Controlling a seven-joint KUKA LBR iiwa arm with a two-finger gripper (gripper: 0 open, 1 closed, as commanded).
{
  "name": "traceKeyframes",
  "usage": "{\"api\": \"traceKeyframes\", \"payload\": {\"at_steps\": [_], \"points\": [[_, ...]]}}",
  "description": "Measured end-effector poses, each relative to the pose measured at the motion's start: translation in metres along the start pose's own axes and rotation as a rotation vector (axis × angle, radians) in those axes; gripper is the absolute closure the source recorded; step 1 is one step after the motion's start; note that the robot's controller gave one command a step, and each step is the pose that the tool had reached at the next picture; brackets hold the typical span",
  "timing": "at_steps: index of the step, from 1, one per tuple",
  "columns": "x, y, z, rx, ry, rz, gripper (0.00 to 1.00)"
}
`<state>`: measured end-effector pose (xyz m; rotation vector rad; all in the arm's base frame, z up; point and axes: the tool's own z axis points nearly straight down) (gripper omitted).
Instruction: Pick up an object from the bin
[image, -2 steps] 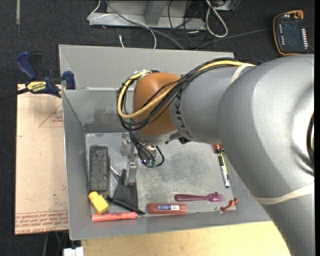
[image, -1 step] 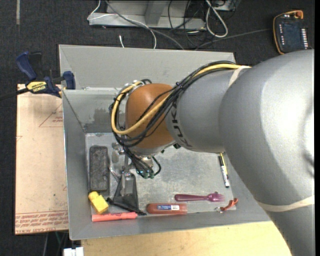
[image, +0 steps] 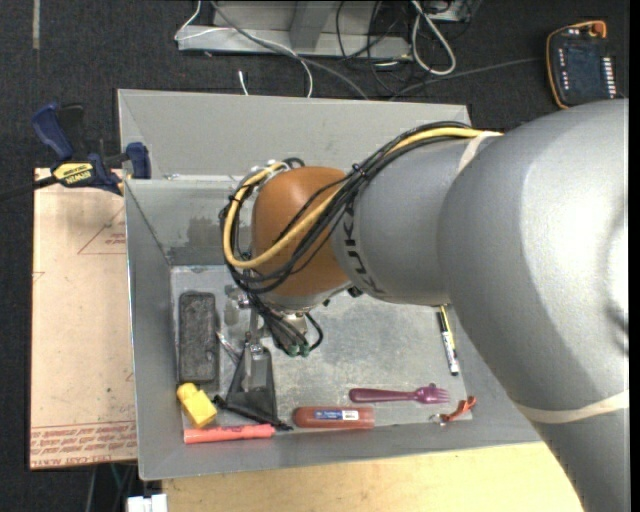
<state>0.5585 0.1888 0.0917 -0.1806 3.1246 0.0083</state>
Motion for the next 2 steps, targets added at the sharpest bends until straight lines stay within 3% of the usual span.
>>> {"api": "traceKeyframes", "payload": {"at_steps": [1,2], "points": [[0.006,-0.013,0.013,-0.001,-0.001,0.058,0.0],[0.016,-0.032,-0.006,-0.001,-0.001,-0.012,0.0]]}}
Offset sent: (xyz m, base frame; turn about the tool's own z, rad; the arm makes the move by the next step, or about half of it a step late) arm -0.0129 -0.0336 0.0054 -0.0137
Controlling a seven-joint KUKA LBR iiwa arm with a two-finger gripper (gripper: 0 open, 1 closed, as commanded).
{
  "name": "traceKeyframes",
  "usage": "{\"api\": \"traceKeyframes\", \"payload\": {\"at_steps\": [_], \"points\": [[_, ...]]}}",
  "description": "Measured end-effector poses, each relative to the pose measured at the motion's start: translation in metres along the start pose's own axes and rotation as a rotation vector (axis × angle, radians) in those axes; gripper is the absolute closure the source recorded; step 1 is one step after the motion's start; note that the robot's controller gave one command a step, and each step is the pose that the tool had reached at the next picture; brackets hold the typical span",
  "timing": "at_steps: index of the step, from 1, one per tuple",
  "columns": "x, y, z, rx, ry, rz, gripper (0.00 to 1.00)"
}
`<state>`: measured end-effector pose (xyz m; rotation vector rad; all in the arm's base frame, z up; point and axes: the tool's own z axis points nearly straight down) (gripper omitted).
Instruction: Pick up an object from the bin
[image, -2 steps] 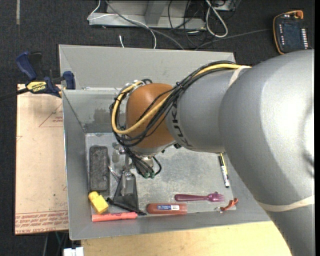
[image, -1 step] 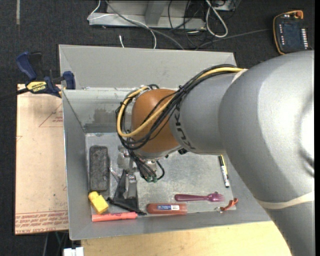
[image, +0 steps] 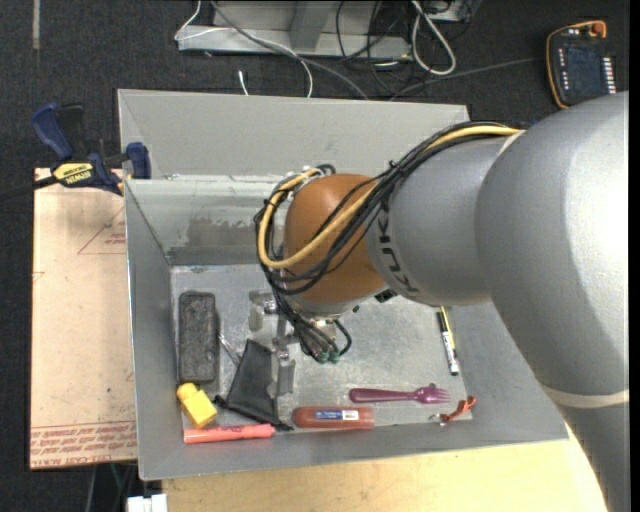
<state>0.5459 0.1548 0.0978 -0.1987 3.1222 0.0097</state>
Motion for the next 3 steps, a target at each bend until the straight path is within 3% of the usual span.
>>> {"api": "traceKeyframes", "payload": {"at_steps": [1,2,3], "points": [[0.0,0.002,0.018,-0.001,0.004,0.069,1.0],[0.0,0.001,0.018,-0.002,0.004,0.07,1.0],[0.013,-0.002,-0.081,-0.002,0.008,0.07,1.0]]}}
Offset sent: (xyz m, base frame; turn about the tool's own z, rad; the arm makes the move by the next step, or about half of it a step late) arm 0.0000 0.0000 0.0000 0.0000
